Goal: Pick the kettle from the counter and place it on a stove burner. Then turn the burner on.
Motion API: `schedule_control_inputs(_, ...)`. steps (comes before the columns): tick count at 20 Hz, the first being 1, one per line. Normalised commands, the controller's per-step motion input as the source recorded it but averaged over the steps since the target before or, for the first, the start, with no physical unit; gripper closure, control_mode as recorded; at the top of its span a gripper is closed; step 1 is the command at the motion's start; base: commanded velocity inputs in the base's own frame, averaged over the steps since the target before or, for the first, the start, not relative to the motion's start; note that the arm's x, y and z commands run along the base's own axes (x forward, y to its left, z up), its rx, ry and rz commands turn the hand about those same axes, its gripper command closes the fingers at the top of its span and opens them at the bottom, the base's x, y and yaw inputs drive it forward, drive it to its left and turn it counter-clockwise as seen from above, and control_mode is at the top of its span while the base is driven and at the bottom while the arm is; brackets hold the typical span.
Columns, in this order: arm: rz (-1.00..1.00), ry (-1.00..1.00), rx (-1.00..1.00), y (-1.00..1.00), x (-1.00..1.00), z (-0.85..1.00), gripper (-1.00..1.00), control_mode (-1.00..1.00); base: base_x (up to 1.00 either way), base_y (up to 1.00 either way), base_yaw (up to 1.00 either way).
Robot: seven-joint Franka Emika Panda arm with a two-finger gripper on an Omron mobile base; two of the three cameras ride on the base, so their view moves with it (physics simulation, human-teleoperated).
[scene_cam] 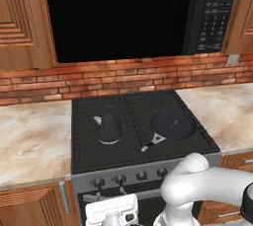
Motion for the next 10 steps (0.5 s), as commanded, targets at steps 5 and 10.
schedule_control_inputs(5, 0.0, 0.0, 0.0, 0.0, 0.0, 0.0, -1.0, -1.0, 0.0, 0.0, 0.0)
schedule_control_inputs(10, 0.0, 0.0, 0.0, 0.0, 0.06, 0.0, -1.0, -1.0, 0.0, 0.0, 0.0)
